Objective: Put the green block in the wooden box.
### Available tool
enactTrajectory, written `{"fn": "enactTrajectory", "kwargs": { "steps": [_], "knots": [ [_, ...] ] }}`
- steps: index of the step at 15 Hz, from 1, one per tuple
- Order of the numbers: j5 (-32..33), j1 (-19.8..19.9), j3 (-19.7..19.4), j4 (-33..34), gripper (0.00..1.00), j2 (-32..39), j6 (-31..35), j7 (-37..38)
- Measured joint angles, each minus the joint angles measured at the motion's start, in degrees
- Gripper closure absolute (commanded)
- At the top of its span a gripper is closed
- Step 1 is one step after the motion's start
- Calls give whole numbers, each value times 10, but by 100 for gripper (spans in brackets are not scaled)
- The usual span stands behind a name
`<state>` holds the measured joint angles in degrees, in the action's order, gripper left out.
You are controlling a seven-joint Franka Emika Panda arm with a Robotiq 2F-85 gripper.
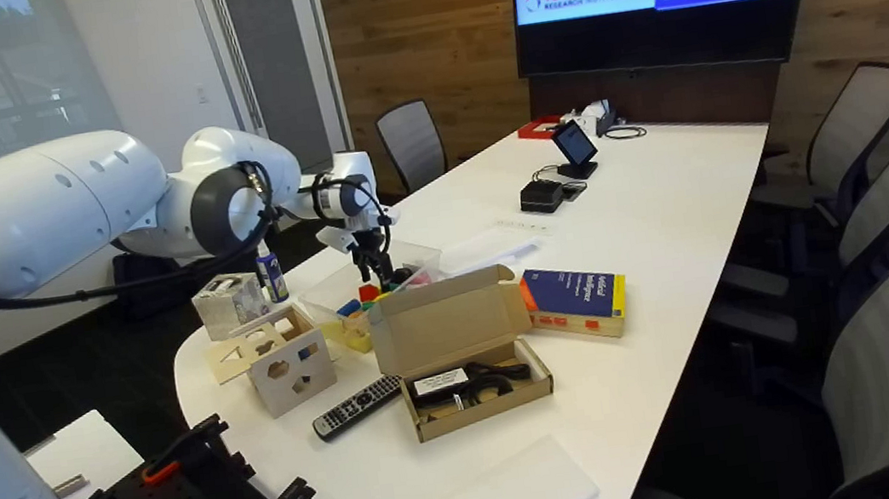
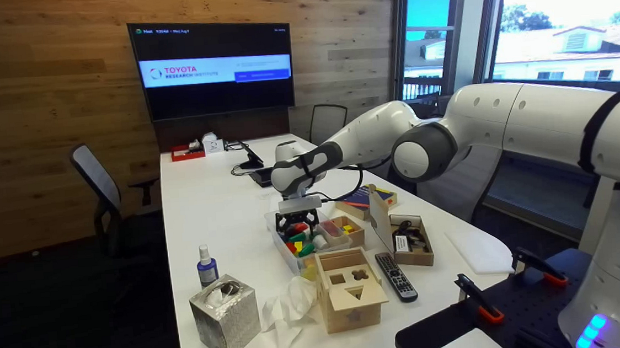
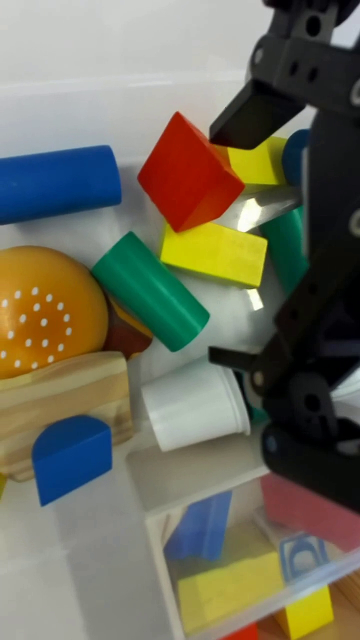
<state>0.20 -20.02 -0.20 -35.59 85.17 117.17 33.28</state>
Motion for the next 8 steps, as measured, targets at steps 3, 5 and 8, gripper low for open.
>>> {"fn": "enactTrajectory", "kwargs": {
  "steps": [3, 5, 8],
  "knots": [
    [0, 3, -2, -6, 0, 1, 0, 43],
    [0, 4, -6, -9, 0, 1, 4, 82],
    [0, 5, -14, -21, 0, 2, 16, 139]
  ]
}}
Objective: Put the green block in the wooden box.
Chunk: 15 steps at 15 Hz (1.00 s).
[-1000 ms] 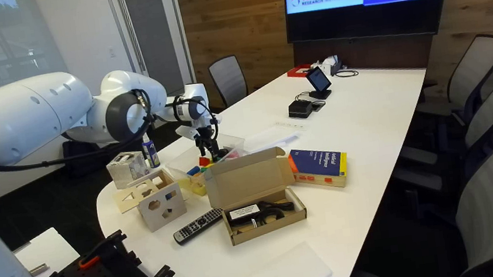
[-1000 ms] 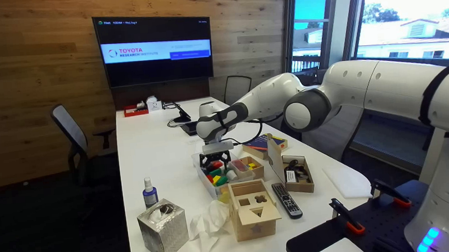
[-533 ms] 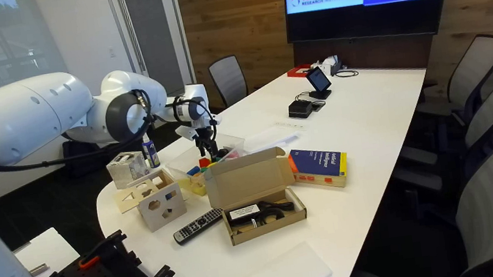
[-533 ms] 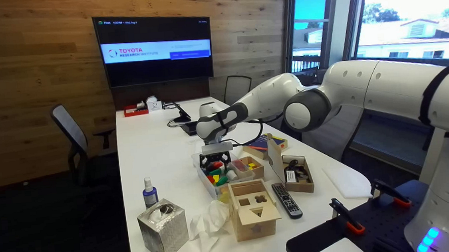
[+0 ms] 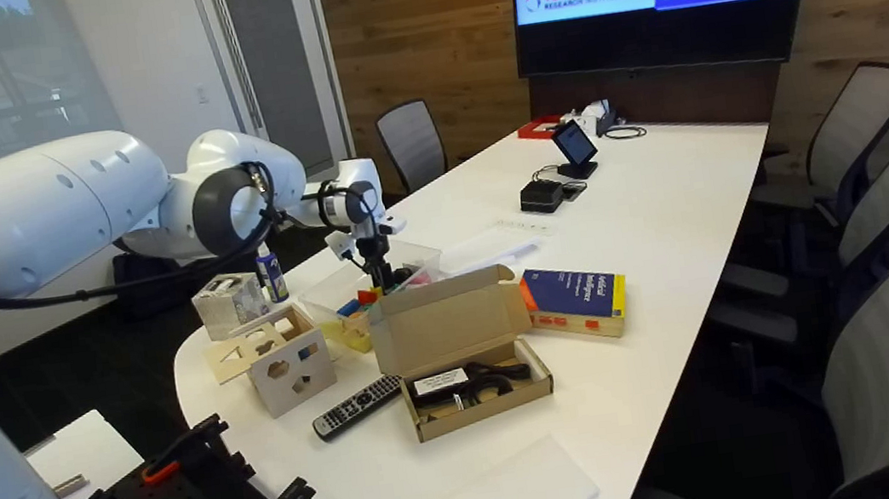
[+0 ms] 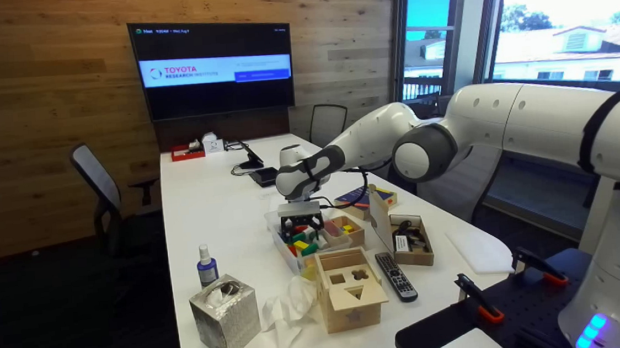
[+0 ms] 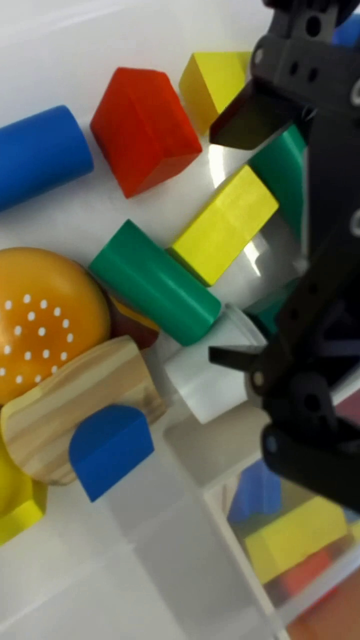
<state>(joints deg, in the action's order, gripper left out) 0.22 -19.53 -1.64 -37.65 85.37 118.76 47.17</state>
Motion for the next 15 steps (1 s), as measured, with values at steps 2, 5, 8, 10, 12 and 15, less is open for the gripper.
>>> {"fn": "enactTrajectory", "kwargs": {
  "steps": [2, 5, 8, 10, 12, 15],
  "knots": [
    [0, 0, -4, -12, 0, 1, 6, 29],
    [1, 0, -5, -25, 0, 1, 6, 54],
    [1, 0, -4, -30, 32, 1, 6, 63],
    [0, 0, -2, -33, 49, 1, 5, 63],
    [0, -1, 1, -37, 65, 1, 4, 63],
    [0, -1, 6, -38, 85, 1, -3, 63]
  ]
}}
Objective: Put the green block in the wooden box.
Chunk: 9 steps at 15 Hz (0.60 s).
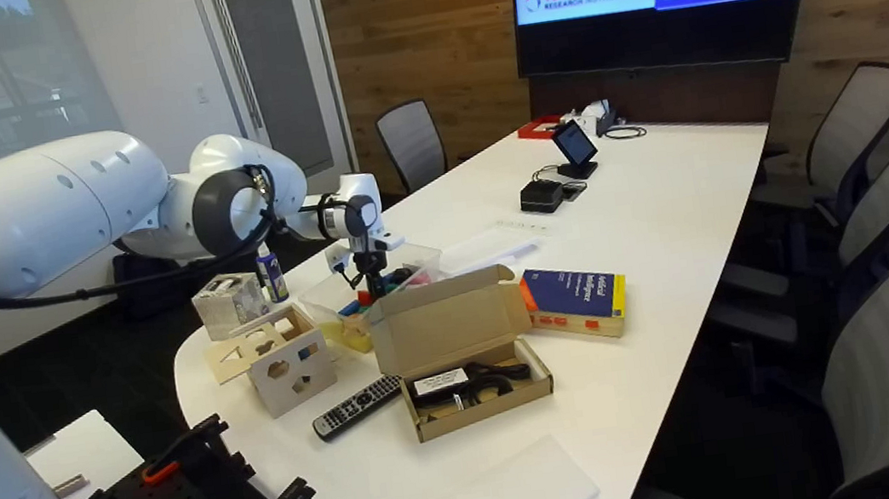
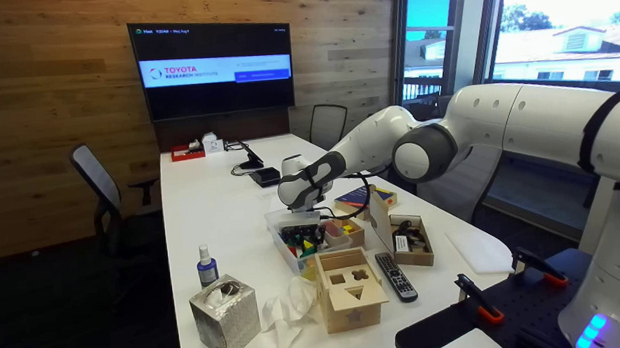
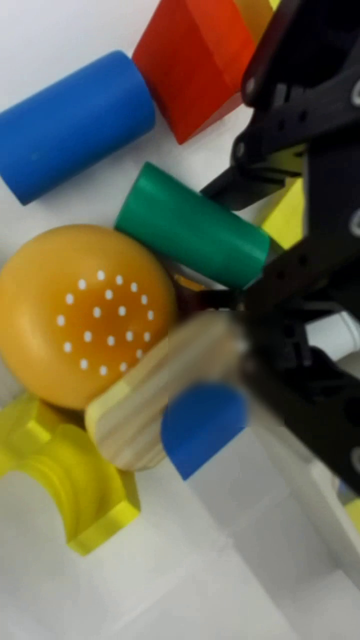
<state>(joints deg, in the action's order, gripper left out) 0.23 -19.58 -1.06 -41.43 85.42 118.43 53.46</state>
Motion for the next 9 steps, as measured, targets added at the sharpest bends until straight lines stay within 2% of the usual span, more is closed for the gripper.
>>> {"fn": "enactTrajectory", "kwargs": {
  "steps": [1, 9],
  "knots": [
    [0, 0, 0, 0, 91, 0, -3, 0],
    [-1, 5, 8, 18, 91, -3, -8, -10]
  ]
}}
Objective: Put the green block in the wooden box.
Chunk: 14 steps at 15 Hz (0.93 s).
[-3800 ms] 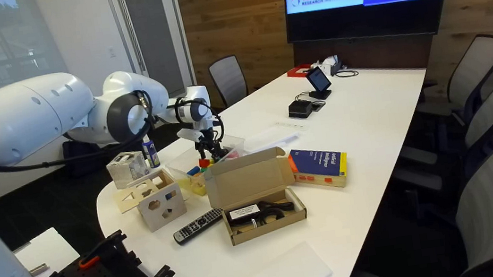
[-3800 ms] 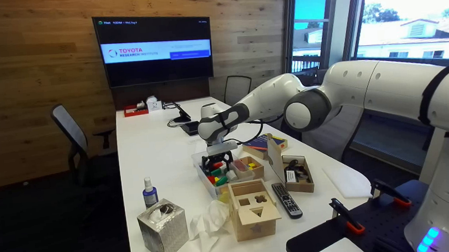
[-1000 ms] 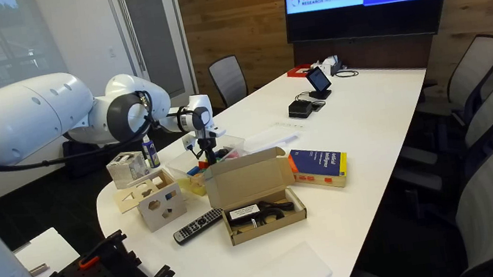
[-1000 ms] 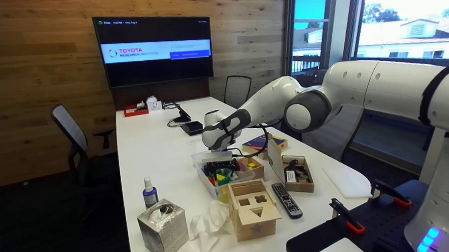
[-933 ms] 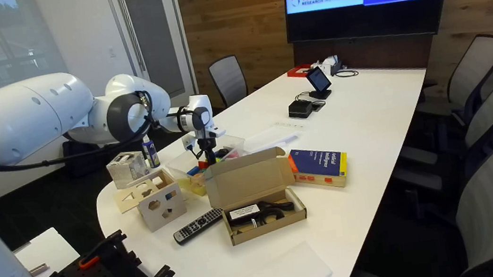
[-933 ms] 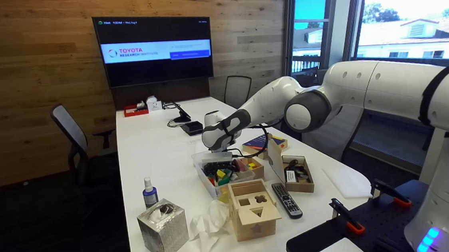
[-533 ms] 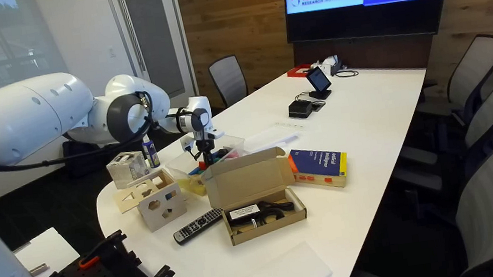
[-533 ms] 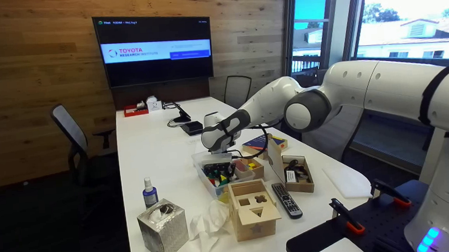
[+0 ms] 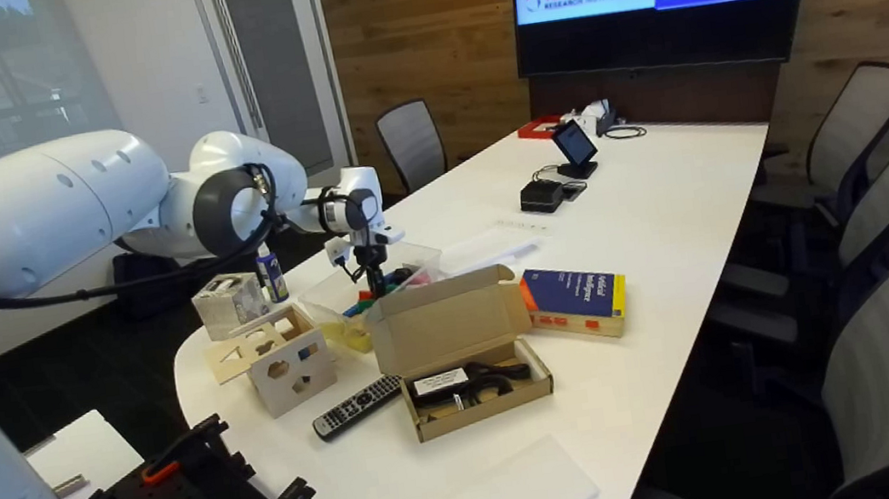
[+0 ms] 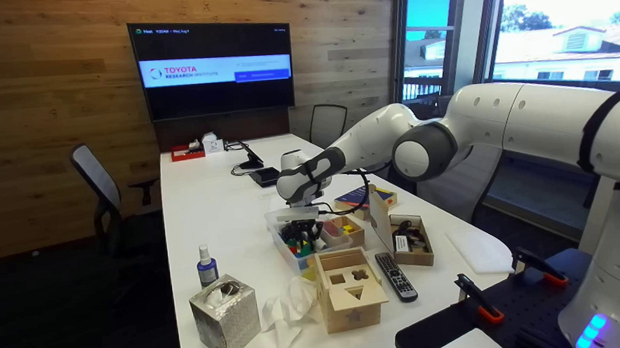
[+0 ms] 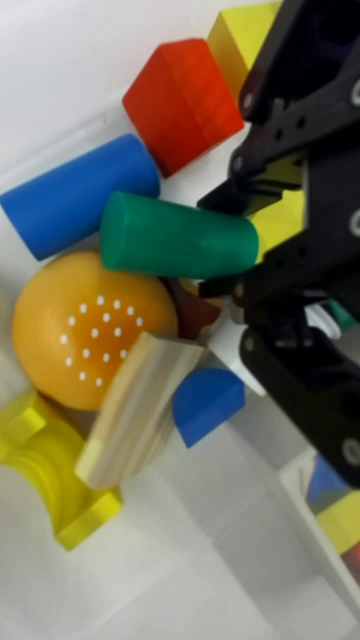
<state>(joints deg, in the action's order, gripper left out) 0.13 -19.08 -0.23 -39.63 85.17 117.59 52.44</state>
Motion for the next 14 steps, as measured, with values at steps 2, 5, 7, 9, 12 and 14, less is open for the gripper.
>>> {"fn": "enactTrajectory", "kwargs": {
  "steps": [2, 5, 7, 9, 12, 14],
  "knots": [
    [-1, 3, 5, 19, 91, -1, -3, -12],
    [-1, 9, 9, 53, 91, -2, -16, -27],
    [-1, 15, 9, 74, 91, -4, -27, -28],
    [-1, 23, 8, 92, 91, -4, -35, -28],
    [-1, 39, 1, 114, 91, -4, -39, -26],
    [-1, 50, -6, 123, 91, -4, -39, -23]
  ]
}}
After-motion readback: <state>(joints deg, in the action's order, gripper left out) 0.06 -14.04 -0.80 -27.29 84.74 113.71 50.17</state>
